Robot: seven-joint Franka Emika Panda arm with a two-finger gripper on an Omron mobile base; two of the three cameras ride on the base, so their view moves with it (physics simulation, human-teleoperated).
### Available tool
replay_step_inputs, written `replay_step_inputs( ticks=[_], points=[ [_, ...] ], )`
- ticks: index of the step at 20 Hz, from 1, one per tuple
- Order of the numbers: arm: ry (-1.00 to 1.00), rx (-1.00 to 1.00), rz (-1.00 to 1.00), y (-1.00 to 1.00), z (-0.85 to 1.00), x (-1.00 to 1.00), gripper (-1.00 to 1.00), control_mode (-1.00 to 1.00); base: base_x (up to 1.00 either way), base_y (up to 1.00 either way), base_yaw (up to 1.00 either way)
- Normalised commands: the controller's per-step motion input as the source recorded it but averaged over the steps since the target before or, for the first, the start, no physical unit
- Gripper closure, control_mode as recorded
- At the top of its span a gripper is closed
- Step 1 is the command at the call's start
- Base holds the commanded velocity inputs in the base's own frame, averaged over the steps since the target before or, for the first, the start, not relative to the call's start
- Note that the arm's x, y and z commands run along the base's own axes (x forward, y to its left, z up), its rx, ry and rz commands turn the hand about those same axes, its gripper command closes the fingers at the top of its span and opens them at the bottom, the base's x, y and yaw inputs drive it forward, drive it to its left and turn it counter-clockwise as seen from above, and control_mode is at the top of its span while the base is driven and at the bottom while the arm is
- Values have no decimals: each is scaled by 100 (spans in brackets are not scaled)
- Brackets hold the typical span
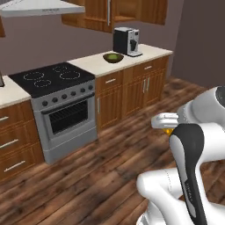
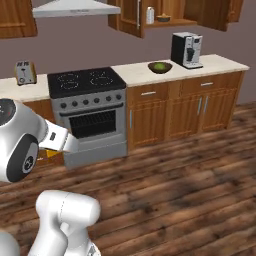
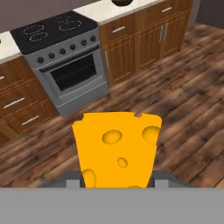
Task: Pick the cheese from the fridge and the cheese grater from the cabinet and place them next to the salad bowl.
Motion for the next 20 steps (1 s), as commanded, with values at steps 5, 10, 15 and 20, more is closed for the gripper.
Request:
replay_step_inputs(
  ticks=[5,10,15,20],
  points=[
    [0,0,0,0,0,0,100,100,65,22,-40],
    [0,0,0,0,0,0,100,100,59,25,-49],
    [0,0,0,0,0,0,100,100,64,26,-42],
    [0,0,0,0,0,0,100,100,72,17,-27]
  ],
)
